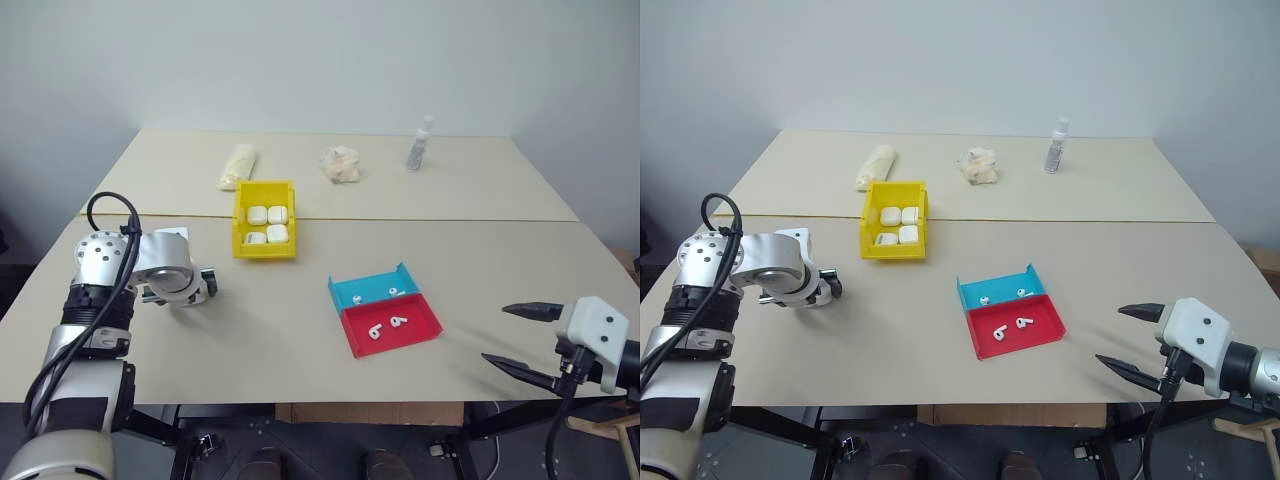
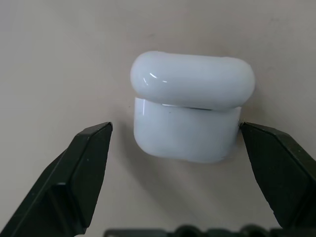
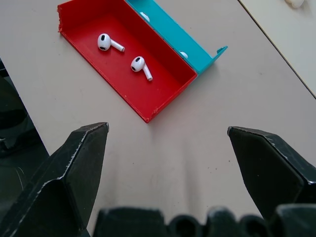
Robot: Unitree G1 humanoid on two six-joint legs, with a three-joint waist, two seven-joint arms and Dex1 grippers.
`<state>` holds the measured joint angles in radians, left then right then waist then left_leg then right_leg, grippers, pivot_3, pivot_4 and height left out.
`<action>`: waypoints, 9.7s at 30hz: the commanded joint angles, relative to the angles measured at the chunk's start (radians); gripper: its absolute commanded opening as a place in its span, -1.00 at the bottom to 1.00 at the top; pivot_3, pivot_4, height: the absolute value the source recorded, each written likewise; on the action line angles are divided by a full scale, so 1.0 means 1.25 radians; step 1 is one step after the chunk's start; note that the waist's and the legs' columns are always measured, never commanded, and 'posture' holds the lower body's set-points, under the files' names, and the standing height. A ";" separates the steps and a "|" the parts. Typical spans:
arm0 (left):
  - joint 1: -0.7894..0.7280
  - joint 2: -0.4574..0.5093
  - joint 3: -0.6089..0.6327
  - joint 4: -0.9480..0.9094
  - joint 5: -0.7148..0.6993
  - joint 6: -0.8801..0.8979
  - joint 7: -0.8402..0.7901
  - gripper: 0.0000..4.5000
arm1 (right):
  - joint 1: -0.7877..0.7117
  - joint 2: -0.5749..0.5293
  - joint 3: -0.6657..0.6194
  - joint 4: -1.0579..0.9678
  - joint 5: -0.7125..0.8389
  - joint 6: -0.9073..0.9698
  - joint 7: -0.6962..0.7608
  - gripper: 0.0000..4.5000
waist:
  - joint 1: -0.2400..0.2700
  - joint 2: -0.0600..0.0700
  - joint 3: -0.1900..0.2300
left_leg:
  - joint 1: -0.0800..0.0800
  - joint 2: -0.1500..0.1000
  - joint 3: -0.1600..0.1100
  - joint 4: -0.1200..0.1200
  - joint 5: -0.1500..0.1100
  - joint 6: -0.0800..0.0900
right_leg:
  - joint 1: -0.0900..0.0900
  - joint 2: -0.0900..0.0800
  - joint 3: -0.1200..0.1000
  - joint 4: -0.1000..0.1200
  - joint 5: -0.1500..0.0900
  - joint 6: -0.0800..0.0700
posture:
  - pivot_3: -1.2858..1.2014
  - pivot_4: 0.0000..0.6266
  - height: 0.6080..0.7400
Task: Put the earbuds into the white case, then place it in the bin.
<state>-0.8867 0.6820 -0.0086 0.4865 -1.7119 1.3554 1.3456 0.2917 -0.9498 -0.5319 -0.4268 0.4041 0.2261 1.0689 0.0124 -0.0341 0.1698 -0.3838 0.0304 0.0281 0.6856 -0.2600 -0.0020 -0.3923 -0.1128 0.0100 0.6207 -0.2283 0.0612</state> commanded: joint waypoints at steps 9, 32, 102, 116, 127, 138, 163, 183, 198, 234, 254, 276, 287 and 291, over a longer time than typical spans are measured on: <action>-0.018 -0.044 0.079 -0.010 0.117 0.054 -0.037 0.22 | -0.005 -0.002 -0.024 -0.018 -0.003 -0.005 -0.006 1.00 | -0.001 0.000 0.000 | 0.000 0.000 0.000 0.000 0.000 0.000 | 0.000 0.000 0.000 0.000 0.000 0.000 | 0.03 -0.52 1.00; 0.391 0.177 0.010 -0.870 0.663 -0.482 -1.154 0.22 | -0.114 -0.159 -0.053 -0.045 0.067 0.112 0.077 1.00 | 0.000 0.001 0.000 | -0.004 0.001 0.003 -0.005 0.004 -0.006 | -0.008 0.001 0.002 0.002 -0.001 -0.003 | 0.03 -0.52 1.00; 0.622 -0.270 -0.036 -0.433 1.098 -1.364 -1.704 0.22 | -0.911 0.135 0.901 0.349 -0.630 0.001 0.311 0.08 | -0.005 0.002 -0.001 | -0.019 0.004 0.004 0.007 0.000 0.004 | -0.022 0.003 0.002 0.004 0.004 0.000 | 0.03 -0.52 1.00; 0.623 -0.260 -0.035 -0.429 1.106 -1.350 -1.704 0.22 | -0.906 0.140 0.898 0.361 -0.630 -0.009 0.308 -0.18 | -0.008 0.003 -0.001 | -0.019 0.004 0.004 0.007 0.000 0.004 | -0.022 0.003 0.002 0.005 0.004 0.000 | 0.03 -0.52 1.00; 0.624 -0.267 -0.036 -0.427 1.118 -1.355 -1.701 0.22 | -0.904 0.141 0.895 0.363 -0.634 -0.021 0.306 -0.43 | -0.009 0.003 -0.001 | -0.018 0.004 0.004 0.007 0.000 0.004 | -0.021 0.003 0.002 0.004 0.004 0.000 | 0.03 -0.52 1.00; 0.610 -0.269 -0.040 -0.421 1.113 -1.354 -1.713 0.22 | -0.890 0.137 0.891 0.353 -0.639 -0.023 0.298 -0.63 | -0.009 0.003 -0.001 | -0.018 0.004 0.004 0.007 0.000 0.004 | -0.021 0.003 0.002 0.005 0.004 0.000 | 0.03 -0.52 1.00; 0.462 -0.262 -0.043 -0.586 0.859 -1.125 -1.865 0.22 | -0.822 0.424 0.229 -0.006 0.130 0.147 0.098 -0.63 | -0.012 0.004 -0.001 | -0.018 0.004 0.003 0.007 0.000 0.004 | -0.021 0.003 0.003 0.006 0.004 0.000 | 0.03 -0.52 1.00; 0.437 -0.257 -0.018 -0.597 0.836 -1.089 -1.932 0.22 | -0.774 0.462 0.396 0.134 0.118 -0.071 0.096 -0.63 | -0.020 0.004 -0.001 | -0.018 0.004 0.003 0.007 0.000 0.004 | -0.021 0.004 0.003 0.007 0.004 0.000 | 0.03 -0.52 1.00; 0.451 -0.268 -0.027 -0.601 0.849 -1.094 -1.931 0.22 | -0.760 0.454 0.442 0.185 0.098 -0.110 0.095 -0.63 | -0.020 0.004 -0.001 | -0.018 0.004 0.003 0.007 0.000 0.004 | -0.021 0.004 0.003 0.006 0.004 0.000 | 0.03 -0.52 1.00; 0.611 -0.189 -0.012 -0.493 1.064 -1.237 -1.950 0.22 | -0.960 0.114 0.641 0.409 -0.246 -0.105 0.225 -0.14 | -0.022 0.006 -0.001 | -0.018 0.006 0.005 0.006 0.000 0.004 | -0.023 0.005 0.004 0.006 0.003 -0.001 | 0.03 -0.52 1.00; 0.758 -0.177 -0.027 -0.578 1.161 -1.256 -1.807 0.22 | -1.218 0.396 0.909 0.794 -0.578 -0.027 0.302 -0.14 | -0.020 0.006 0.000 | -0.019 0.006 0.007 0.006 0.000 0.004 | -0.024 0.005 0.004 0.007 0.004 -0.002 | 0.03 -0.52 1.00; 0.706 -0.177 -0.065 -0.541 1.172 -1.253 -1.782 0.22 | -1.184 0.455 0.923 0.838 -0.628 0.141 0.273 -0.14 | -0.022 0.007 0.000 | -0.019 0.006 0.007 0.006 0.000 0.004 | -0.024 0.005 0.004 0.008 0.004 -0.002 | 0.03 -0.52 1.00; 0.709 -0.175 -0.069 -0.552 1.174 -1.243 -1.775 0.22 | -1.152 0.434 0.919 0.820 -0.630 0.056 0.270 -0.14 | -0.022 0.007 0.000 | -0.019 0.006 0.006 0.006 0.000 0.004 | -0.024 0.005 0.004 0.007 0.004 -0.002 | 0.03 -0.52 1.00; 0.705 -0.178 -0.072 -0.551 1.177 -1.243 -1.769 0.22 | -1.150 0.424 0.926 0.814 -0.637 0.021 0.277 -0.14 | -0.022 0.007 0.000 | -0.019 0.006 0.006 0.006 0.000 0.004 | -0.024 0.005 0.004 0.007 0.004 -0.002 | 0.03 -0.52 1.00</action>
<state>0.0045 0.4603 -0.0990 -0.1785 -0.2373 -0.1940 -0.8741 -1.1520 -0.4067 0.6216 0.6129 -0.3880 0.2806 1.3975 -0.0151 -0.0257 0.1692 -0.4071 0.0379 0.0362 0.6929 -0.2604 0.0032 -0.4220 -0.1069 0.0148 0.6300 -0.2238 0.0592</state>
